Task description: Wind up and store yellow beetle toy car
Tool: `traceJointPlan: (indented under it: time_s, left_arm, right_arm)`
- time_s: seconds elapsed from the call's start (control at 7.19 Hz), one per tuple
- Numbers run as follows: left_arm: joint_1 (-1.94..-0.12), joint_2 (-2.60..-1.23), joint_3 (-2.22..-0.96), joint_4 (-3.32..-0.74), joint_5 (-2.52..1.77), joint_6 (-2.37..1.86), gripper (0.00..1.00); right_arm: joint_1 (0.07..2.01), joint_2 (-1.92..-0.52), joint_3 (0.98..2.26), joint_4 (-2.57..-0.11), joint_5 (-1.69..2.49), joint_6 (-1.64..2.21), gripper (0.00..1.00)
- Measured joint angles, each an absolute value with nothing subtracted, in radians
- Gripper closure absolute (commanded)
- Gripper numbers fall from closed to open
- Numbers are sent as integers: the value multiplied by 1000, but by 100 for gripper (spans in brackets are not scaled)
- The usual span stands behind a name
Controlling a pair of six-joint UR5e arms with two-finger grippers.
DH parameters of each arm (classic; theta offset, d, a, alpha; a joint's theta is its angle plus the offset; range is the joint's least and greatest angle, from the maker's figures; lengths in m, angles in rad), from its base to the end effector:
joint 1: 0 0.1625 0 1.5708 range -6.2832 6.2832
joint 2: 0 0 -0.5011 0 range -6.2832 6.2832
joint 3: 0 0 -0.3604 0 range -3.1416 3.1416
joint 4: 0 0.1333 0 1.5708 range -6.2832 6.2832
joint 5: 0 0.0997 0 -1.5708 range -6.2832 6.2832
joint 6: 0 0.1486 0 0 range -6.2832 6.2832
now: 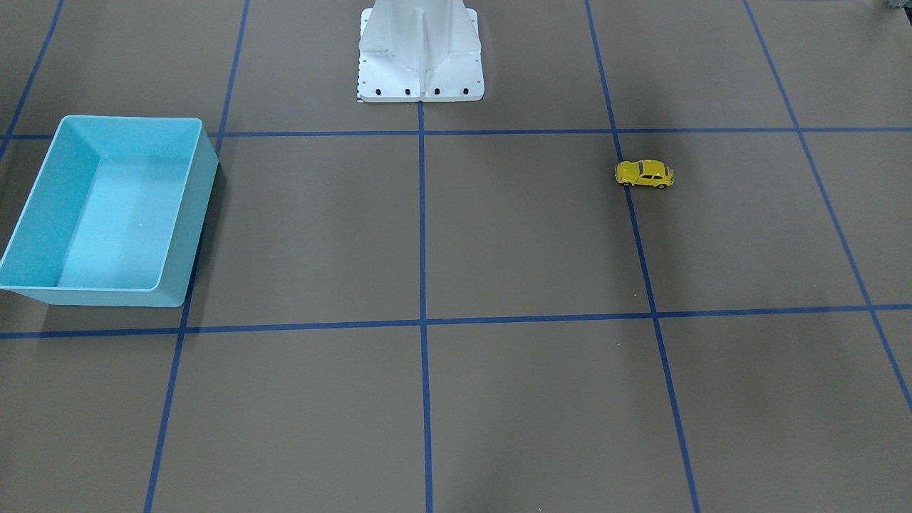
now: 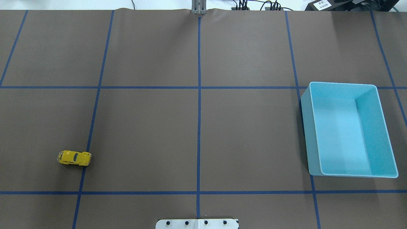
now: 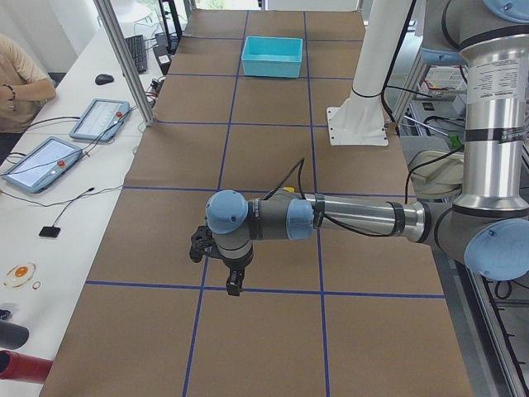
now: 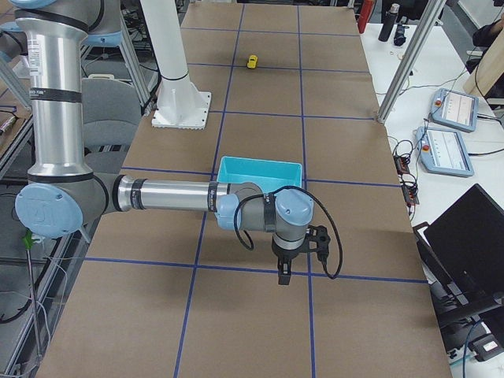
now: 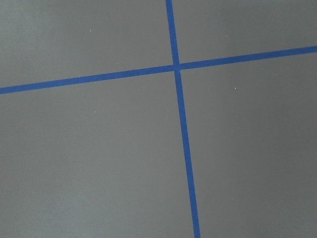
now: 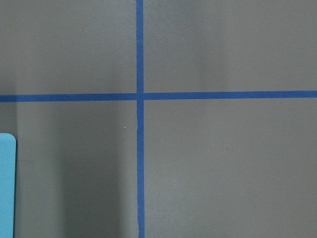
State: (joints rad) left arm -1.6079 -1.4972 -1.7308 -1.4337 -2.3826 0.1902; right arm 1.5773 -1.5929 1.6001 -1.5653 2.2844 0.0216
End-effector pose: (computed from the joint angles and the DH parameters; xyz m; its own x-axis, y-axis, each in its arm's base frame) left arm -0.0409 -0.4154 0.7383 0.6810 0.1275 -0.7211 -0.0934 0.9918 0.0872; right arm 0.0390 -0.4502 0.7720 0.7557 0.0182 0.6546 -0.0228 0.9997 -0.0014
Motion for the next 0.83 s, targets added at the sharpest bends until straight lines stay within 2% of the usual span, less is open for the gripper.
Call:
traceJointPlan:
  time_s: [0.83]
  left_arm:
    - [-1610, -1454, -1762, -1518, -2387, 197, 0]
  right_arm:
    - [1580, -1653, 1626, -1566, 2321, 24, 0]
